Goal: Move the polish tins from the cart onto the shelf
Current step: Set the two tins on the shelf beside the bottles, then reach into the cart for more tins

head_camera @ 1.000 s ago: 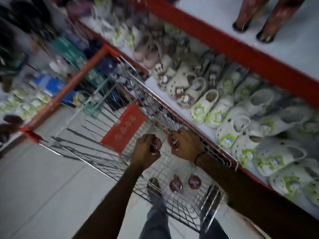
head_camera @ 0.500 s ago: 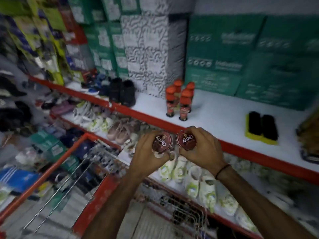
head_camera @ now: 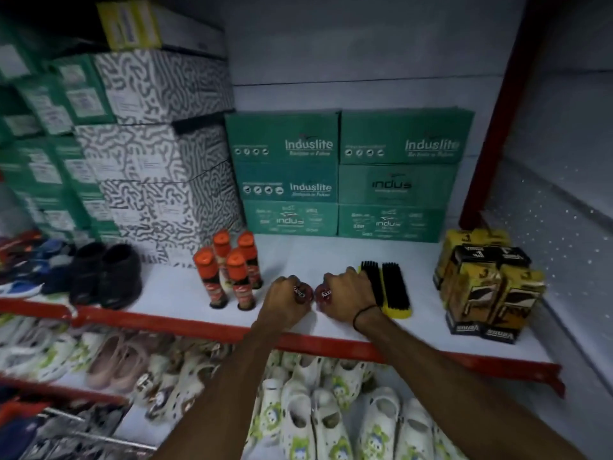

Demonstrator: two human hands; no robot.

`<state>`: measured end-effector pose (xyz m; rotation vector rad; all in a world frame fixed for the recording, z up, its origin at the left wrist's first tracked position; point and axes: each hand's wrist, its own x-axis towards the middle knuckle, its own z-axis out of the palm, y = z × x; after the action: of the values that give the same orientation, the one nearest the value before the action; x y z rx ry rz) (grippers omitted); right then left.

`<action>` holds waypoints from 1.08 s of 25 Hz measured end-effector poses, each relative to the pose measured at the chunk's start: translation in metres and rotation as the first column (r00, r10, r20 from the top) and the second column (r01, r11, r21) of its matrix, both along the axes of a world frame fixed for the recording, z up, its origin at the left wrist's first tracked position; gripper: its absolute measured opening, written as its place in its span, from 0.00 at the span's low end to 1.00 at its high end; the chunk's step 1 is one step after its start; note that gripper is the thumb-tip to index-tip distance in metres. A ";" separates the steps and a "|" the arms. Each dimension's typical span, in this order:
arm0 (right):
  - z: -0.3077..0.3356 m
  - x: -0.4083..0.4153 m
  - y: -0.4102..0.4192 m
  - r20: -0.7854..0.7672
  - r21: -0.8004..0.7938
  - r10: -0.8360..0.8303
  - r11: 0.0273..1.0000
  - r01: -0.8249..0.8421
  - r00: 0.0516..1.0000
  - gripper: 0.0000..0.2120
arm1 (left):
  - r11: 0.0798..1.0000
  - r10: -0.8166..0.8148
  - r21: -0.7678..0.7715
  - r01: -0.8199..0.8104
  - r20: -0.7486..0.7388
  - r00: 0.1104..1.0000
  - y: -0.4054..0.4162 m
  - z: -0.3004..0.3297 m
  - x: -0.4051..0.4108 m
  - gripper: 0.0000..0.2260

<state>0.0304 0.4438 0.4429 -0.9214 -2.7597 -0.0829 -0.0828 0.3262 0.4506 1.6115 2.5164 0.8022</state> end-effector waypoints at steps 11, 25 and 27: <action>-0.004 -0.033 0.062 -0.060 -0.141 -0.066 0.988 0.057 0.996 0.20 | 0.993 0.107 -0.052 -0.102 0.087 0.991 0.070 -0.009 -0.039 0.13; -0.091 -0.012 -0.170 -0.762 0.068 0.385 0.847 -0.527 0.521 0.08 | 0.802 0.398 0.515 -0.303 -0.083 0.914 -0.188 -0.132 0.012 0.06; -0.149 -0.003 -0.209 -0.660 -0.087 0.433 0.768 -0.635 0.614 0.08 | 0.816 0.456 0.397 -0.421 0.007 0.890 -0.229 -0.187 0.027 0.06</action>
<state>0.0269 0.2343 0.2936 -0.0545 -2.3067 0.6676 -0.0557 0.0977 0.2636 1.1520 2.9956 1.3848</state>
